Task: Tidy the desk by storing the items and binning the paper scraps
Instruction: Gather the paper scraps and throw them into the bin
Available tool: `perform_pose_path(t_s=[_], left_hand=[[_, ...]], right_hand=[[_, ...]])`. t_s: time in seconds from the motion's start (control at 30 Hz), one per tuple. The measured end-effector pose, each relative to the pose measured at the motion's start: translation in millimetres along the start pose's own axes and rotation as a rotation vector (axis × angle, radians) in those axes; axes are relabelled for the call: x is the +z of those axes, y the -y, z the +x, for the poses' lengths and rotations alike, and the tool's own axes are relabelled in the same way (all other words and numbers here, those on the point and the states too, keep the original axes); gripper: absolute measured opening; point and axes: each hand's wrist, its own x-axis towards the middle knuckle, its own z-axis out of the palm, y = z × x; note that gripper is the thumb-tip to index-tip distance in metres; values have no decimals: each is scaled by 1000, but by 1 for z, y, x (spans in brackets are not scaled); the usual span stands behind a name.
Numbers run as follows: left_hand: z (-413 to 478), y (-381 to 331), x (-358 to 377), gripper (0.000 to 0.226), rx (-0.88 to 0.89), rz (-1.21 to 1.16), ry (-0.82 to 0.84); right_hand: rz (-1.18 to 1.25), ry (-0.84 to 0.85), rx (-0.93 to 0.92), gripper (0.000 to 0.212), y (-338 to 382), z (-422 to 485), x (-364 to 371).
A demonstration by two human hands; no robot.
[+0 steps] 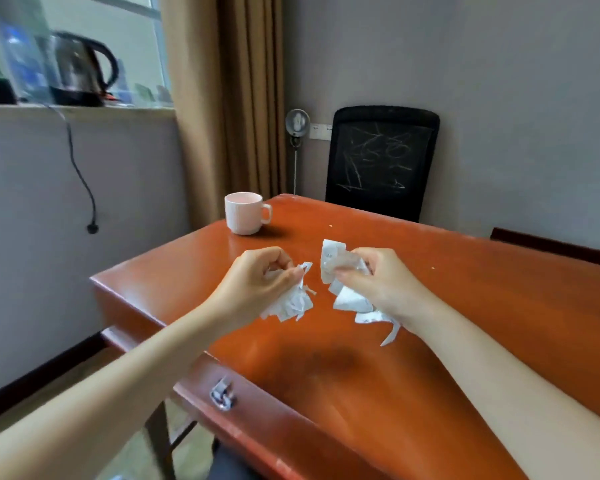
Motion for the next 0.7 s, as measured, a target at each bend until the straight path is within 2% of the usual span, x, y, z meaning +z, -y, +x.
perform_pose_path(t_s=[0.2, 0.43, 0.6, 0.7], left_hand=[[-55, 47, -92, 27, -71, 199, -164], [-151, 110, -172, 20, -305, 185, -355], [-217, 153, -207, 21, -501, 177, -487], [-249, 182, -220, 21, -611, 163, -548]], right_hand=[[74, 198, -70, 40, 46, 36, 102], [166, 431, -135, 28, 108, 61, 213], [189, 571, -167, 33, 139, 58, 303], [169, 654, -111, 25, 138, 55, 356]])
